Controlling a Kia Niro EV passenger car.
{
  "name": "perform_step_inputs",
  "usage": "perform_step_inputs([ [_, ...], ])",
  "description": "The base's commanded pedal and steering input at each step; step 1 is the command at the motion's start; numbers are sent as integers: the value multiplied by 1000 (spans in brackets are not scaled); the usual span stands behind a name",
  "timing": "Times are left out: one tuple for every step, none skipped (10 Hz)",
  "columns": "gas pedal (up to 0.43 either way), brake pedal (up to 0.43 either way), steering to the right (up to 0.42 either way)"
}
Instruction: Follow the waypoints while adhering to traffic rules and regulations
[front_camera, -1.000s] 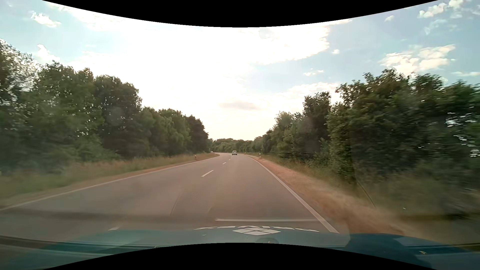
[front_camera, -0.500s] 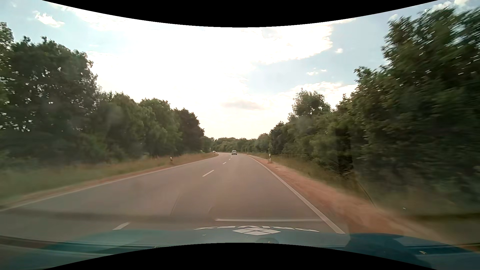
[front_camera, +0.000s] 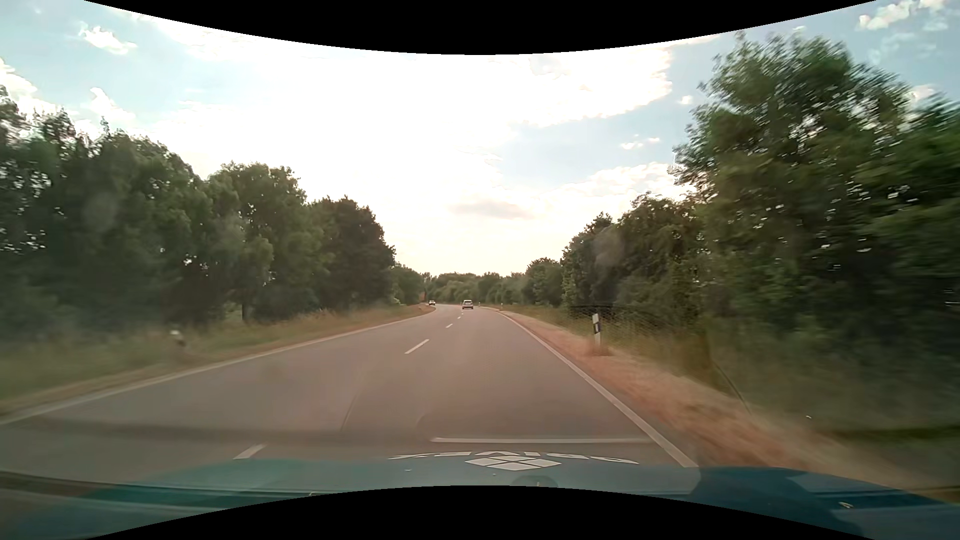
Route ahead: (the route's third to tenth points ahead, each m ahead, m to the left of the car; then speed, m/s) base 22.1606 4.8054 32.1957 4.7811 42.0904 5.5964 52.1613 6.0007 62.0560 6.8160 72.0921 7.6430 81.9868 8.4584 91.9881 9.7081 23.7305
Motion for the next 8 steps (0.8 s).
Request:
perform_step_inputs([
  [260,0,-7],
  [240,0,-7],
  [228,0,-7],
  [228,0,-7],
  [228,0,-7],
  [220,0,-7],
  [209,0,-7],
  [209,0,-7],
])
